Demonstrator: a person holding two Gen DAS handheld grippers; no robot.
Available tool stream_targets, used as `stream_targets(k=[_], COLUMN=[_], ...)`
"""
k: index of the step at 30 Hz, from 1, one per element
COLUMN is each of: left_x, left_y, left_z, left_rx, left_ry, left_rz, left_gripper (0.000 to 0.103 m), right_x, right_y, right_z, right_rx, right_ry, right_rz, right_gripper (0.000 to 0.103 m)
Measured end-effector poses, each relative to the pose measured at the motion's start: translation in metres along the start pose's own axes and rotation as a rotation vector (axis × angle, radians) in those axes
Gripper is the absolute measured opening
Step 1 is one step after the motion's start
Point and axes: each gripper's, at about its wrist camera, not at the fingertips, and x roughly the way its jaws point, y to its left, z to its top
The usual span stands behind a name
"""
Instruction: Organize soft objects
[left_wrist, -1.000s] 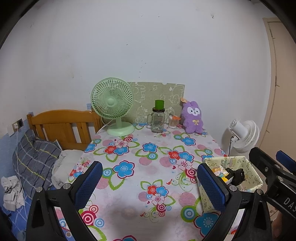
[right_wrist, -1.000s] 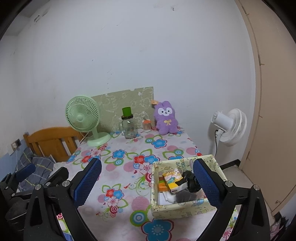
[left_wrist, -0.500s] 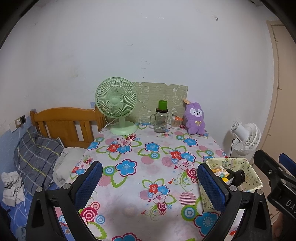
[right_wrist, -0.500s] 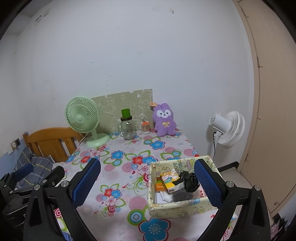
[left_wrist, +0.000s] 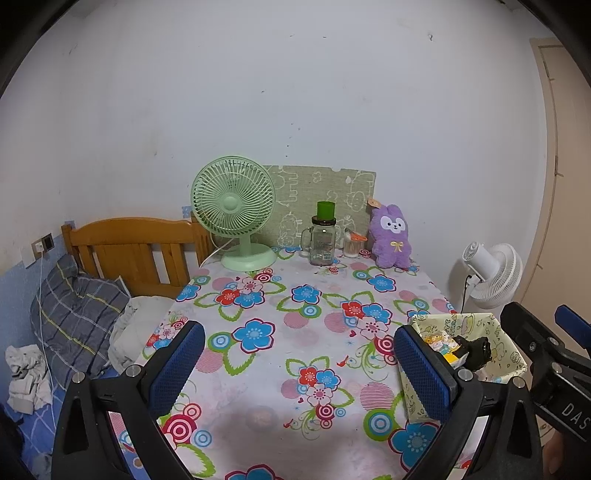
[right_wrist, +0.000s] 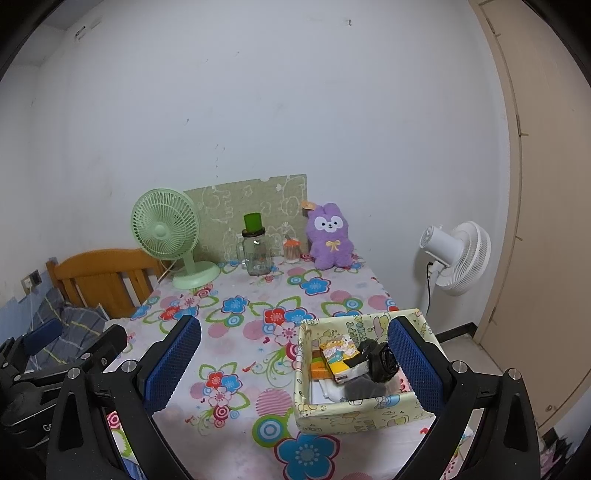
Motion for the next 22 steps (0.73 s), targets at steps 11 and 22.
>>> stream_targets(k=[11,22], left_x=[0.0,0.005], left_y=[-0.001,-0.001], left_z=[-0.001,-0.004], left_rx=[0.0,0.0], left_ry=[0.002,0.011], left_rz=[0.001,0.003], left_gripper=[0.103,0.103], right_x=[0.005,0.012], right_y=[-0.003,-0.004], right_z=[-0.002,-0.004], right_rx=[0.002,0.002], right_ry=[0.008,0.017], right_rz=[-0.003,-0.001], right_gripper=[0.102,0.102])
